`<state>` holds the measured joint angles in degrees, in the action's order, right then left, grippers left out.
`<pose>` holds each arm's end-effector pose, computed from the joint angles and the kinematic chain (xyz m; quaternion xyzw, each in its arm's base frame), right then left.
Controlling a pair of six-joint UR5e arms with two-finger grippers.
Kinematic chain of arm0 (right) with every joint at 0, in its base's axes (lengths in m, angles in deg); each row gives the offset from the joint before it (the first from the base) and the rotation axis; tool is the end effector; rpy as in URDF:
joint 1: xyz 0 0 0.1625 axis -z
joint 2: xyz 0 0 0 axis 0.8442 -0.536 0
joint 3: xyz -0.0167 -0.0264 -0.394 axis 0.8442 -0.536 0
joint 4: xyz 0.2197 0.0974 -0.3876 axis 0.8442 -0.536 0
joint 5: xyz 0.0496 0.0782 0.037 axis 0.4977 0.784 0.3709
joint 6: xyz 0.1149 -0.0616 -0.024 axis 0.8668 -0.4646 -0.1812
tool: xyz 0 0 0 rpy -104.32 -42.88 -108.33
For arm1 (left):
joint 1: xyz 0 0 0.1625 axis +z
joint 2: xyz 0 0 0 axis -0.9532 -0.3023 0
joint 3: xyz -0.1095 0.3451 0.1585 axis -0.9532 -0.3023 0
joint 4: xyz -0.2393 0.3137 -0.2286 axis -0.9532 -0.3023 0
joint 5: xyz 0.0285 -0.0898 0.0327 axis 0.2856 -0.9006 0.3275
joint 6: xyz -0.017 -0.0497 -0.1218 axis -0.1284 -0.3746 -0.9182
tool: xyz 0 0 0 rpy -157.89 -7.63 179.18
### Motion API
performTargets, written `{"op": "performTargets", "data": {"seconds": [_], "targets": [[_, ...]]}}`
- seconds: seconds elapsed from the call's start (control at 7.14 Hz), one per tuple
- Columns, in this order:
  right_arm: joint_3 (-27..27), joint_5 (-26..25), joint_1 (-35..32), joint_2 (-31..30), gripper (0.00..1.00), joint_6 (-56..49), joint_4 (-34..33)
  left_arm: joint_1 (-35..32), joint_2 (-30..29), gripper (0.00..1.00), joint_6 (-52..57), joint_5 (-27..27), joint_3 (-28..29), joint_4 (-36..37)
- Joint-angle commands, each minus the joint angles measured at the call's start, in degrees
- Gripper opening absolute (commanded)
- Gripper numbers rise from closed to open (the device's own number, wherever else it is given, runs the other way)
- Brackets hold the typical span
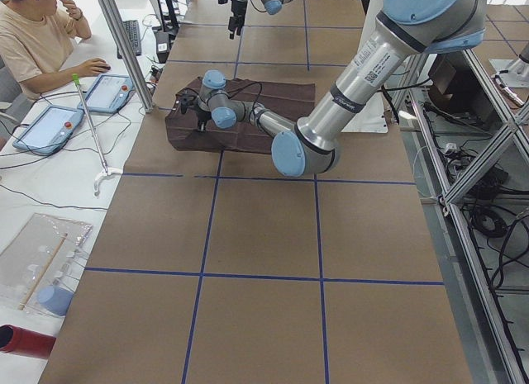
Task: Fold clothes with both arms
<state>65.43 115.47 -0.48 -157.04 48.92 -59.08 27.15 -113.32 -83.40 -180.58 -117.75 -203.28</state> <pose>-0.3050 -0.5915 0.3376 0.0240 -0.4977 0.1730 0.8496 0.5357 -0.6836 0.2784 0.1604 0.4448 -0.1270 0.8719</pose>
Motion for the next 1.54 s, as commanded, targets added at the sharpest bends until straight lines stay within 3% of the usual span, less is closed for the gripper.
{"op": "performTargets", "data": {"seconds": [0.0, 0.14, 0.28, 0.42, 0.56, 0.7, 0.84, 1.12, 1.26, 1.4], "targets": [[0.0, -0.1, 0.1, -0.3, 1.0, 0.1, 0.0, 1.1, -3.7, 0.0, -0.9, 1.3, 4.7, 0.0], [0.0, -0.1, 0.1, -0.2, 1.0, 0.1, 0.0, 1.3, -3.2, 0.02, -0.7, 1.3, 4.5, -0.3], [0.1, -0.7, 0.1, -0.2, 1.0, 0.1, 0.0, 1.7, -3.0, 0.77, -1.0, 1.3, 3.6, -0.3], [0.5, -1.5, 0.1, 0.4, 1.0, 0.8, 0.0, 1.7, -2.5, 0.81, -1.2, 0.9, -1.0, 0.2], [2.5, -3.5, 2.2, 0.7, 1.0, 1.5, 0.0, 3.4, 3.3, 0.88, -1.6, 0.8, -10.6, 0.3], [5.7, -8.6, 7.9, 0.6, 1.0, 8.0, -0.4, 5.5, 9.7, 0.88, -5.3, 0.8, -20.5, 0.3], [8.0, -19.1, 16.7, 0.0, 1.0, 15.6, -0.8, 7.4, 12.5, 0.88, -8.3, 0.8, -25.6, 0.3], [15.3, -37.1, 35.0, 0.5, 0.99, 25.0, -16.1, 7.7, 20.0, 0.85, -9.2, 0.0, -32.9, 0.2], [18.2, -38.2, 39.7, -0.2, 0.98, 29.7, -17.9, 7.7, 22.0, 0.83, -9.1, -0.6, -33.6, 0.1], [18.9, -41.6, 45.1, -1.9, 0.91, 36.9, -18.4, 7.7, 22.2, 0.84, -9.7, -0.6, -33.7, 0.1]]}}
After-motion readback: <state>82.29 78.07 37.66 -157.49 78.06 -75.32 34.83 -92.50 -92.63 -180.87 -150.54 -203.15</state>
